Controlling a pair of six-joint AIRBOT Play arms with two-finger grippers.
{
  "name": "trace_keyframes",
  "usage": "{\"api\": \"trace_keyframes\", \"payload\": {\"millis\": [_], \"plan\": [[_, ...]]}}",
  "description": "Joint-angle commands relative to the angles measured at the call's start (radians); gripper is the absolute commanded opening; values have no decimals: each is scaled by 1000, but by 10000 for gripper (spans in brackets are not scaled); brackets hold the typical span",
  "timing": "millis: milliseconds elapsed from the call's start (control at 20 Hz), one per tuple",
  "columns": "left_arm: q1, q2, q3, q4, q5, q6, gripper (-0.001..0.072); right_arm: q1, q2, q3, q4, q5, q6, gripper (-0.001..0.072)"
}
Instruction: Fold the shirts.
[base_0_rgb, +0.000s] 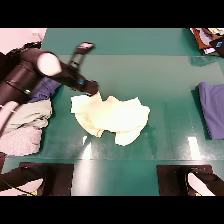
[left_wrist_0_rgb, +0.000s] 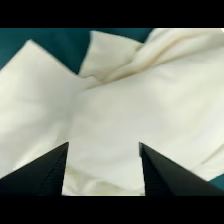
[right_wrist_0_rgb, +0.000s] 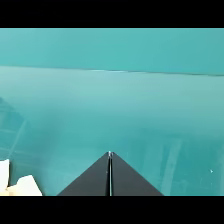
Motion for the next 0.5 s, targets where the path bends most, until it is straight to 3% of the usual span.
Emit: {"api": "trace_keyframes", "payload": {"millis": [0, 200, 450], "plan": [[217, 35, -68, -5, -74, 0, 515, 0, 0, 1, 0, 3, 0, 22], [309, 35, -255, -22, -60, 15, 515, 0, 0, -2, 0, 3, 0, 21], [313, 35, -454, -120, 77, 16, 515, 0, -2, -4, 0, 3, 0, 22]]}}
